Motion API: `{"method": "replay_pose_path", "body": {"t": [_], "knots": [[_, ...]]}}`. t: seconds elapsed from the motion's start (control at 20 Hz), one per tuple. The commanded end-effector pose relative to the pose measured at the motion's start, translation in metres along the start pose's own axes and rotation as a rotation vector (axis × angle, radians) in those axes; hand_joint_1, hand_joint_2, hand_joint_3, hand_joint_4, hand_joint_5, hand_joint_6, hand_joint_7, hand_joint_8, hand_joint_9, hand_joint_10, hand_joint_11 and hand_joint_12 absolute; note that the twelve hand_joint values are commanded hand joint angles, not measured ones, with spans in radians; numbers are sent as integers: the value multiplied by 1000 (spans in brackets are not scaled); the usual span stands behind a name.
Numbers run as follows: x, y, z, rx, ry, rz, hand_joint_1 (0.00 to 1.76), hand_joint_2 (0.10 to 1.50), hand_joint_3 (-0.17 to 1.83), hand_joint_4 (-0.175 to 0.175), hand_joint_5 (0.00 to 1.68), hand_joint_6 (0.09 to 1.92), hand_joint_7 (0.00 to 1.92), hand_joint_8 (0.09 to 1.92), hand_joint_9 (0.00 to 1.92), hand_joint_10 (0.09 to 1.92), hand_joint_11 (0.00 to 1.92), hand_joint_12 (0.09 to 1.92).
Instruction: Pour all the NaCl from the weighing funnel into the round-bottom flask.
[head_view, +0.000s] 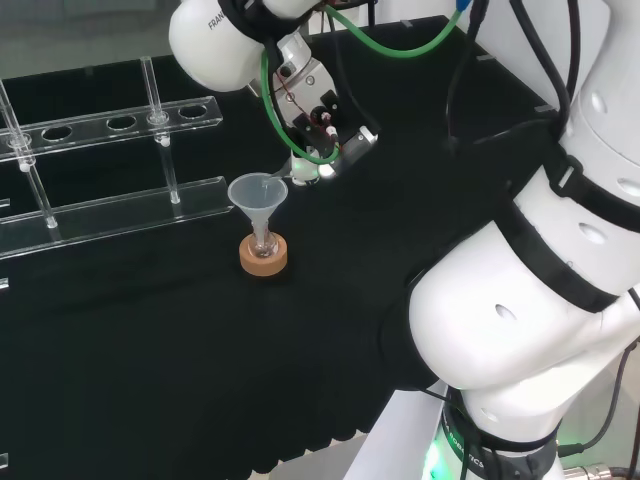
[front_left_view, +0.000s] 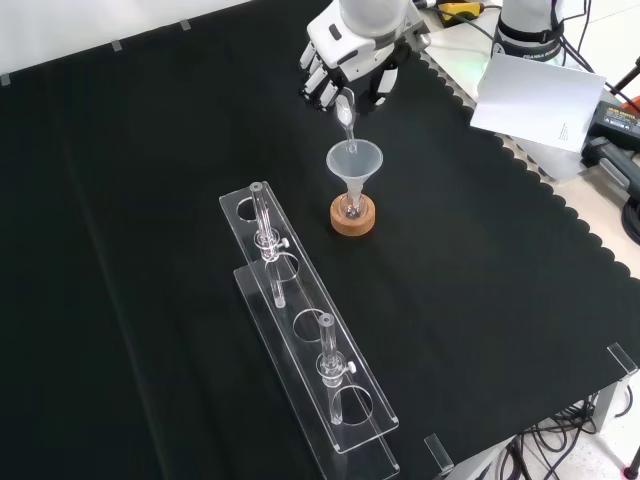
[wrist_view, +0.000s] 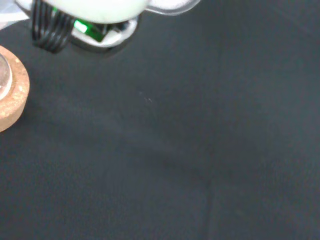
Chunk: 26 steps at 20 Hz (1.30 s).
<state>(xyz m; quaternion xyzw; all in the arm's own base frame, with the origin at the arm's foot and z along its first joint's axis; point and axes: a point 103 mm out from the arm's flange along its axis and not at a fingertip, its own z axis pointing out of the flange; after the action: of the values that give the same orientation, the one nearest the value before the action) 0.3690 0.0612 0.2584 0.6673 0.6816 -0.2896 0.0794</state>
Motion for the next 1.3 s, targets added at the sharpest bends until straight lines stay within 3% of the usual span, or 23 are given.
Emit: {"method": "replay_pose_path", "body": {"t": [0.05, 0.9, 0.95, 1.3], "knots": [[0, 0, -1, -3, -22, 4, 1143, 660, 580, 175, 1380, 441, 775, 606, 1181, 177, 956, 938], [0, 2, -4, -5, -99, 7, 1143, 660, 579, 175, 1382, 436, 769, 605, 1182, 170, 953, 942], [-2, 4, -4, -12, -60, -91, 1143, 660, 579, 175, 1382, 436, 769, 605, 1182, 170, 953, 942], [-4, 4, -2, -32, -119, -42, 1143, 660, 579, 175, 1383, 434, 768, 605, 1183, 167, 952, 944]]}}
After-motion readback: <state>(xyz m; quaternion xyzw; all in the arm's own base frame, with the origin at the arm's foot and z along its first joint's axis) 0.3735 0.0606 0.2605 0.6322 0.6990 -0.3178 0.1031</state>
